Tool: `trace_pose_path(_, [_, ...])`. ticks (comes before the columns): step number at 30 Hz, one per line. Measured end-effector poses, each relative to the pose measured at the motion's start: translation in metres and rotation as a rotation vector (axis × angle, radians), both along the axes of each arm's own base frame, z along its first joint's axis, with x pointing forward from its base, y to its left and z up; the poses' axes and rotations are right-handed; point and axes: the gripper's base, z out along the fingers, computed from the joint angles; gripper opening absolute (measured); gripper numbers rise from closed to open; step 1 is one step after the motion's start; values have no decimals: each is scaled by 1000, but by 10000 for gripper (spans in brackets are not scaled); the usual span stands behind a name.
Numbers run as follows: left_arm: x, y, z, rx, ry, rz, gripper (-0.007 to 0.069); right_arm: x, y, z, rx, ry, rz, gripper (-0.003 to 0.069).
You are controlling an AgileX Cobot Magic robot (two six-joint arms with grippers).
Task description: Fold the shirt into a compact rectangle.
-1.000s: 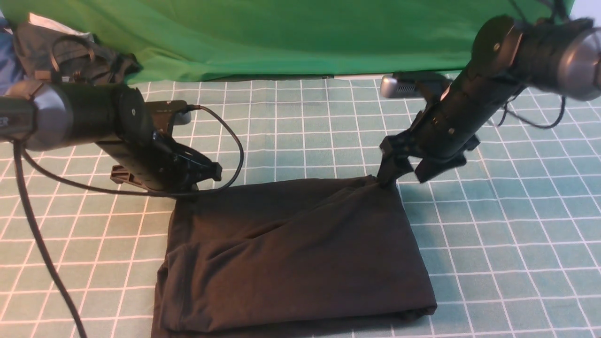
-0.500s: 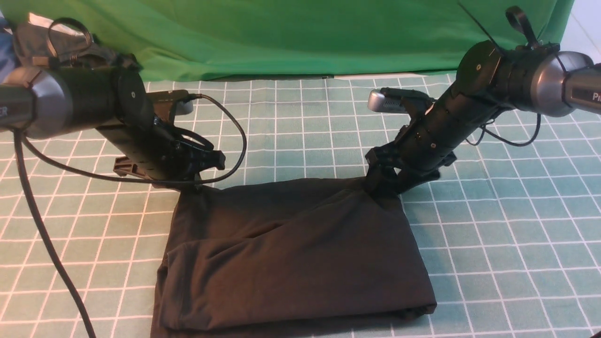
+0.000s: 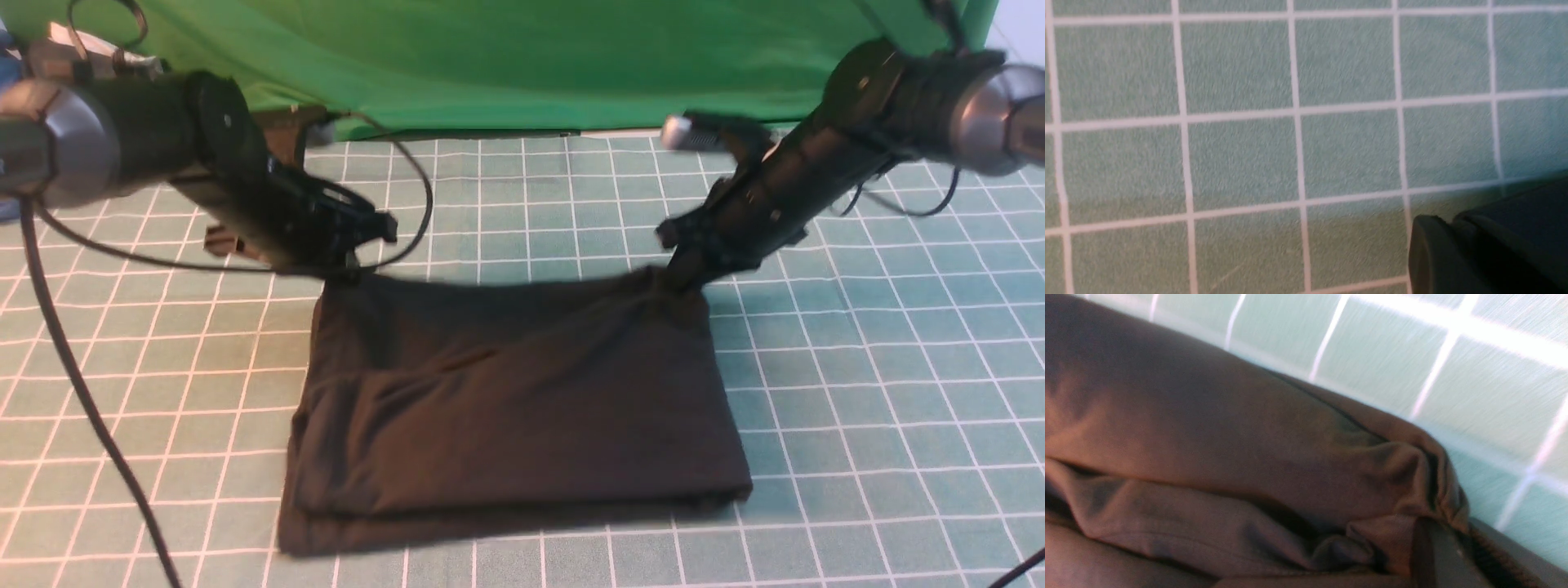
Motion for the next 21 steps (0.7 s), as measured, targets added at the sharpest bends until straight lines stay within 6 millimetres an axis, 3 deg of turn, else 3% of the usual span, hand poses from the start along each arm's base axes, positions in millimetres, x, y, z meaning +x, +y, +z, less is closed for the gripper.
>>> trace_pose_path(10, [16,-1,21,-8,-135,18,28,15,-12,14,-9,-82,-49,49])
trace_pose_path(13, [16,-1,21,-8,-137,18,45,15,-13,14,-13,-88,-52,123])
trace_pose_path(16, [17,-1,22,-6,-139,18,113,16,-13,14,-15,-88,-59,268])
trace_pose_path(18, [17,0,22,6,-145,12,205,14,-14,16,-10,-73,-63,358])
trace_pose_path(21, [13,4,27,76,-141,-29,316,8,-16,30,-36,-58,-19,374])
